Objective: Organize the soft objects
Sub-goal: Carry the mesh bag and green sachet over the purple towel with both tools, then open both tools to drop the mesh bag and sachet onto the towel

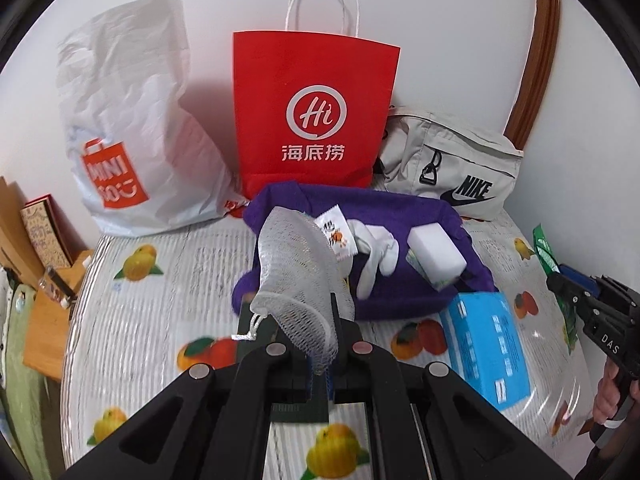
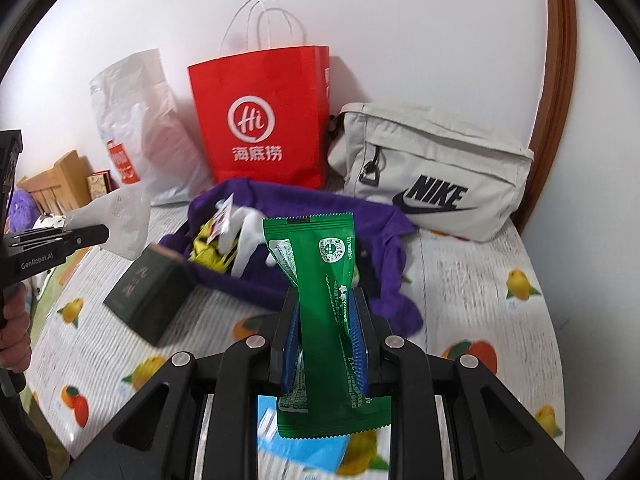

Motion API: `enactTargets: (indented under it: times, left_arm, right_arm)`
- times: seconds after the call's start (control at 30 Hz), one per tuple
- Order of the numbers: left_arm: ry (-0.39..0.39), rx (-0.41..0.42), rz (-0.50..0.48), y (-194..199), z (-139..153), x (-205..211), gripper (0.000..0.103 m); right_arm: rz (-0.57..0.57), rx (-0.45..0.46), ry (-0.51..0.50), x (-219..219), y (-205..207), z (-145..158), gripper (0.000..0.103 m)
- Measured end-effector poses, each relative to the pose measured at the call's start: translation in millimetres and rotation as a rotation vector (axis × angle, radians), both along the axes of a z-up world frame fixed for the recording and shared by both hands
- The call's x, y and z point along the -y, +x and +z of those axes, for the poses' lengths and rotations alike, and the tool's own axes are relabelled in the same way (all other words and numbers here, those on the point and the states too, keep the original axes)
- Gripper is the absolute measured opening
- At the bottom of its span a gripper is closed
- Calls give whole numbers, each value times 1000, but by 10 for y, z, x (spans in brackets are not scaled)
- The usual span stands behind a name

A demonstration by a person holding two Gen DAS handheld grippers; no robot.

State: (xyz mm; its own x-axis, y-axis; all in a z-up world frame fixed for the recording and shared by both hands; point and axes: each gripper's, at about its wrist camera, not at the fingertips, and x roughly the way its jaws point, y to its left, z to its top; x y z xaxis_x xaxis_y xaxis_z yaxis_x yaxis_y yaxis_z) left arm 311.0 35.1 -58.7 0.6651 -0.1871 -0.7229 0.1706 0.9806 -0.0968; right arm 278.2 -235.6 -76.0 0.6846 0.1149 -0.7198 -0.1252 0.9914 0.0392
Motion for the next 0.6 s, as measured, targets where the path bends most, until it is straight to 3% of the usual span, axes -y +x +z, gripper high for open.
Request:
enactTargets:
  times: [0.6]
  left_arm:
    - [22,-53,-78,844,-295,320,5]
  right_arm:
    - [-75,-55,-47,209,941,-414,23]
